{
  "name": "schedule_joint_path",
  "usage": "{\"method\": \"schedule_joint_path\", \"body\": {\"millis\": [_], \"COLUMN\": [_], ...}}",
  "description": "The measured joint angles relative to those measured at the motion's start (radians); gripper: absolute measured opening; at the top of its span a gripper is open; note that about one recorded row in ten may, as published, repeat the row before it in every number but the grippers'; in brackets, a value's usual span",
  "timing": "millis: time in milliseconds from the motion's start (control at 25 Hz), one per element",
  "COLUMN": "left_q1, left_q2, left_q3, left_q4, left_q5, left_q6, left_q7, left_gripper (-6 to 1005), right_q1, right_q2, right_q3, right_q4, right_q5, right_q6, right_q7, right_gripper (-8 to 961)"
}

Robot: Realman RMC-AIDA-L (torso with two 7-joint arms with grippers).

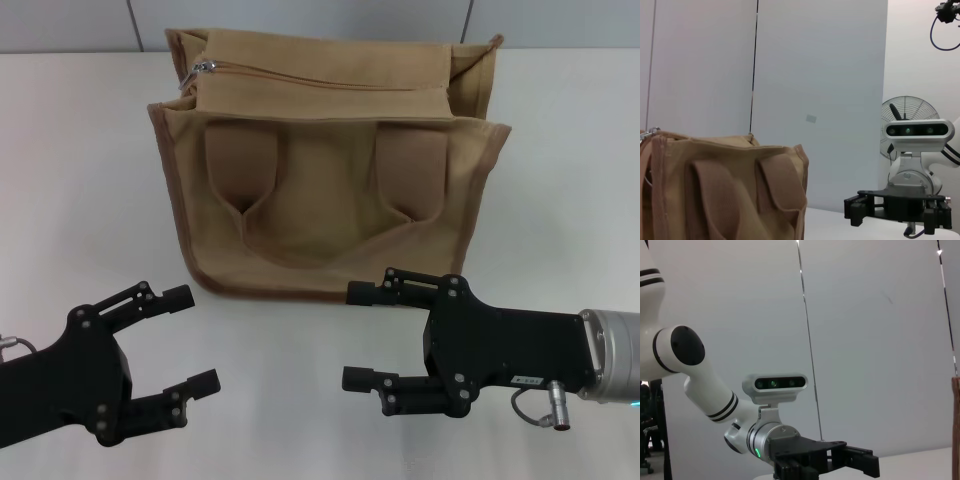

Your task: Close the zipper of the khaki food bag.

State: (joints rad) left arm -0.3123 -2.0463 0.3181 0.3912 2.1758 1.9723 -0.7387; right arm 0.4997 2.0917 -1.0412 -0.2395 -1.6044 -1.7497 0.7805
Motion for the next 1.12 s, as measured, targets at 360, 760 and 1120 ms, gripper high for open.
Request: {"method": "schedule_joint_path", "body": {"millis": [360,760,1120], "left_q1": [0.016,-0.019,-0.158], "left_q2": [-0.021,-0.022,-0.024], "left_q3": [-0.203,-0.593,-0.474], "left_q4": [-0.014,-0.148,-0.195], "left_q5": [-0.025,-0.029,-0.015], "left_q6": [-0.034,-0.16,-0.346], "left_q7": [0.002,-0.008,-0.011], "left_gripper": [832,831,829], "right_q1": [0.004,0.01,0.012], "right_q2": [0.001,0.001,0.001], "right_q3": [-0.004,-0.009,-0.003], "right_q4": [0.029,0.099,0.155], "right_q5": [0.014,0.049,0.051], "right_q6": [0.022,0.025,0.027], "right_q7": [-0.004,-0.058,-0.115], "right_gripper": [761,757,754]}}
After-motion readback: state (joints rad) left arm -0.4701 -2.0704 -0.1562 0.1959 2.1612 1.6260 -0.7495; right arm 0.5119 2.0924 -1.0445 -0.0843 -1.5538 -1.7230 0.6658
